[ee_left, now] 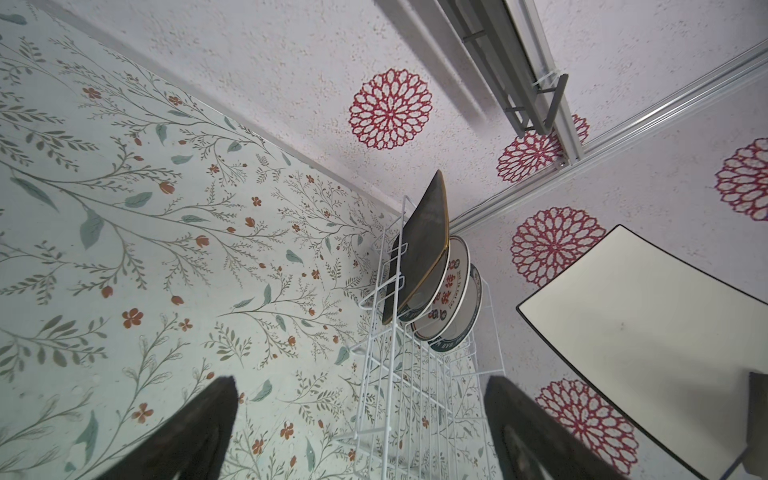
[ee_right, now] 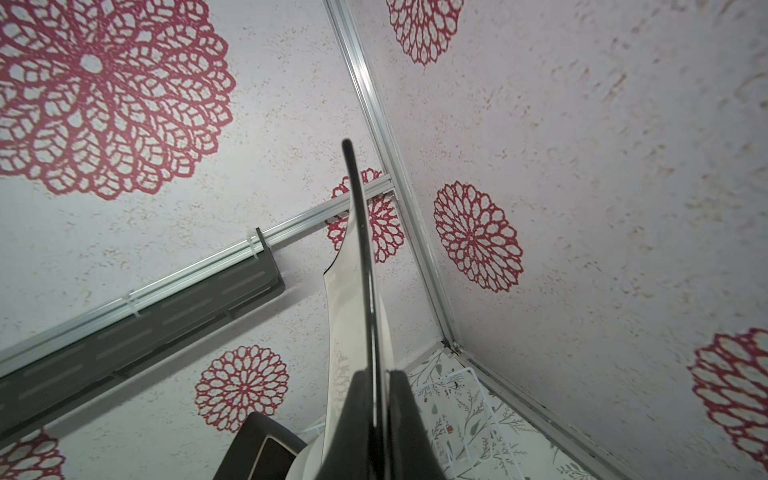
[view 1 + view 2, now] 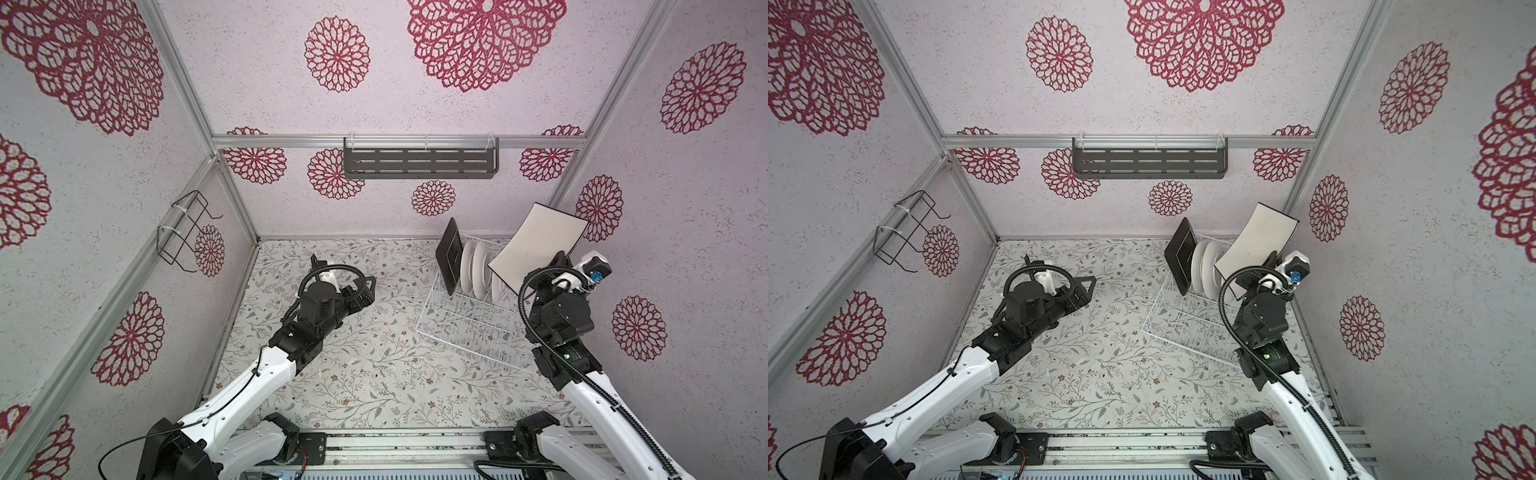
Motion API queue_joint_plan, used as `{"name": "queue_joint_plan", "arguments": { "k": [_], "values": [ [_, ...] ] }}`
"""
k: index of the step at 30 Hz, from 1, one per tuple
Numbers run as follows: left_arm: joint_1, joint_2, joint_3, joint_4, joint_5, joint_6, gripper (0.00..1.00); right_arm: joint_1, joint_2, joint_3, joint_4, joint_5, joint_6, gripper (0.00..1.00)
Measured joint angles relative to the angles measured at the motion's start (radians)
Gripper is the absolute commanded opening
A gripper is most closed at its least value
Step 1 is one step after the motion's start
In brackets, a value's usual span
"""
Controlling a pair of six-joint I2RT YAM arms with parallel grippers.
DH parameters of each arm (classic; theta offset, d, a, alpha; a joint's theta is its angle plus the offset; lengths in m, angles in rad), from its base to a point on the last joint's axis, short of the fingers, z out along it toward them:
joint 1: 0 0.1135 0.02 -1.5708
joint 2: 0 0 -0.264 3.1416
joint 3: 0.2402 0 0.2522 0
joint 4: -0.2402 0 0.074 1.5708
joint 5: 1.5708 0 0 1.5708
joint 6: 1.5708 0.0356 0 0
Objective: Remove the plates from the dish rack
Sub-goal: 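Tilt the held plate toward the left gripper while the left gripper approaches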
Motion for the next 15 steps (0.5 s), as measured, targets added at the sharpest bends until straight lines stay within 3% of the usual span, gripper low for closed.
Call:
{"name": "queue_joint_plan", "arguments": {
  "k": [15],
  "values": [
    [0.002, 0.000, -0.021, 0.135, 0.045, -0.107, 0.99, 0.003, -0.003, -0.041, 0.047, -0.166, 0.290, 0.00]
  ]
}}
